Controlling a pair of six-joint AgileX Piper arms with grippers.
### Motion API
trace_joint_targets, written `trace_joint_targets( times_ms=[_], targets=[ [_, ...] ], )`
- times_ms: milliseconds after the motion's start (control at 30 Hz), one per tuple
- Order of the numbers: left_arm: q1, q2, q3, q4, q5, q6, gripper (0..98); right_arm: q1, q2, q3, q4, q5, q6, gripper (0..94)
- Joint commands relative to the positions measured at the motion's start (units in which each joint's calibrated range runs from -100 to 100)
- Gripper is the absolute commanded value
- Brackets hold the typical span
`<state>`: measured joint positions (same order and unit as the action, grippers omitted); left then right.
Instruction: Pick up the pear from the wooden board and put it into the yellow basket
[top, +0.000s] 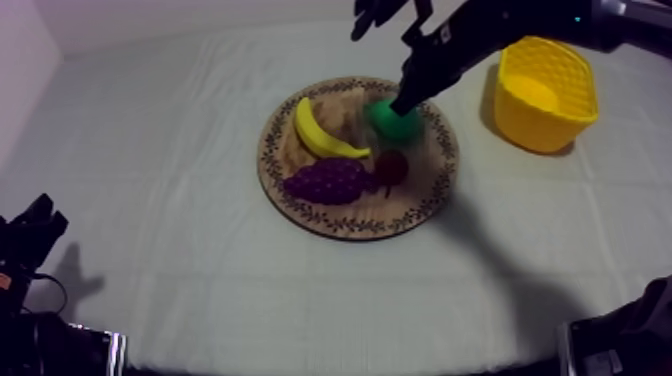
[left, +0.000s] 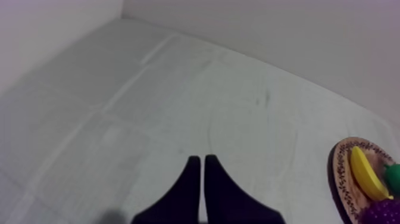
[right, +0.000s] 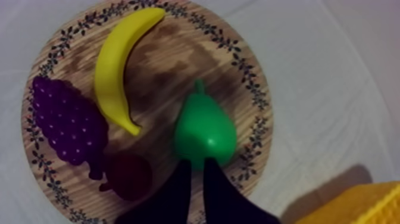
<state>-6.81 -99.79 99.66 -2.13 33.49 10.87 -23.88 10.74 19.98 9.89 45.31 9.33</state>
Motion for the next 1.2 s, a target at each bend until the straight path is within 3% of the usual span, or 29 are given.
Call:
trace_joint_targets(
  times_ms=[0, 167, 267, 367, 500, 700, 1167],
  targets=[
    [-0.03, -0.04, 0.00, 0.01, -0.02, 0.00, 0.1, -0.34, 0.22, 0.74, 0.58, -0.61, -0.85, 10.5],
    [-0.03, -0.04, 0.00, 0.01, -0.02, 0.00, 0.1, -1.26, 0.97, 1.33, 2.43, -1.26, -3.15, 13.9],
    [-0.03, -0.04, 0.00, 0.01, -0.02, 0.00, 0.1, -1.42, 1.19, 1.09, 3.37, -1.59, -4.37, 35.9],
    [-0.03, -0.04, 0.00, 0.01, -0.02, 0.00, 0.1, -1.34, 1.23, 0.93, 4.23, -2.41, -4.97, 70.1],
    [-0.03, -0.04, 0.00, 0.01, -0.02, 0.00, 0.1, -0.94, 1.19, 1.85, 5.96, -4.89, -6.05, 86.0],
    [-0.03, -0.04, 0.00, 0.01, -0.02, 0.00, 0.1, -0.34, 1.68, 2.66, 6.57, -6.64, -6.06, 88.2],
    [-0.03, -0.04, 0.00, 0.01, -0.02, 0.00, 0.1, 1.05, 10.12, -2.40, 6.15, -7.16, -4.94, 83.2]
  ],
)
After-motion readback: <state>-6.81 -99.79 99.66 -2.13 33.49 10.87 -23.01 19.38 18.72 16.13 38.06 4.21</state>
